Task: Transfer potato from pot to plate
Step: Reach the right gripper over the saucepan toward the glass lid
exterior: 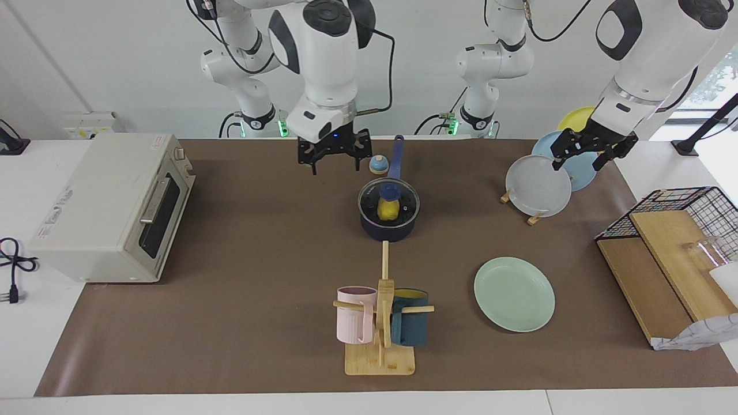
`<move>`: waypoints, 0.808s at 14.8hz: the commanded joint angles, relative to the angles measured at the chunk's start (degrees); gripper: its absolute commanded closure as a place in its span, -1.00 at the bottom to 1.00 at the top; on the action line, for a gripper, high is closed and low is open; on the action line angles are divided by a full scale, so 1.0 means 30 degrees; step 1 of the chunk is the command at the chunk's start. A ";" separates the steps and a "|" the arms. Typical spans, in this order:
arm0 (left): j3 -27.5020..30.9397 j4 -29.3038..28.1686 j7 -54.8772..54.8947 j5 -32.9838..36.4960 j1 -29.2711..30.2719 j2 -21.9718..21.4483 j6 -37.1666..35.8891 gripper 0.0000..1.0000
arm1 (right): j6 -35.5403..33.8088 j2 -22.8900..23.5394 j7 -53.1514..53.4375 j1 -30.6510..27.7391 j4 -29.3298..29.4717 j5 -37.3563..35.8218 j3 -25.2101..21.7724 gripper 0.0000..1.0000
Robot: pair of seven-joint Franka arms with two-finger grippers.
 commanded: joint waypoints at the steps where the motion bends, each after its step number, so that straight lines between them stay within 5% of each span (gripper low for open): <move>1: -0.0129 -0.0295 -0.0126 0.0401 0.0183 -0.0357 -0.0199 -1.00 | 0.2027 0.0548 0.2310 0.1524 -0.0613 -0.0174 0.0009 -1.00; 4: -0.0158 -0.0265 -0.0127 0.0401 0.0124 -0.0357 -0.0083 -1.00 | 0.3292 -0.0358 0.2374 0.1964 -0.2959 -0.0145 0.0038 -1.00; 7: -0.0129 -0.0295 -0.0156 0.0401 0.0124 -0.0357 -0.0024 -1.00 | 0.7502 -0.1794 0.2286 0.2171 -0.7350 -0.0175 0.0009 -1.00; 12: -0.0158 -0.0353 -0.0156 0.0401 0.0124 -0.0386 -0.0053 -1.00 | 0.8536 -0.0744 0.2316 0.2640 -0.7508 -0.0408 0.0009 -1.00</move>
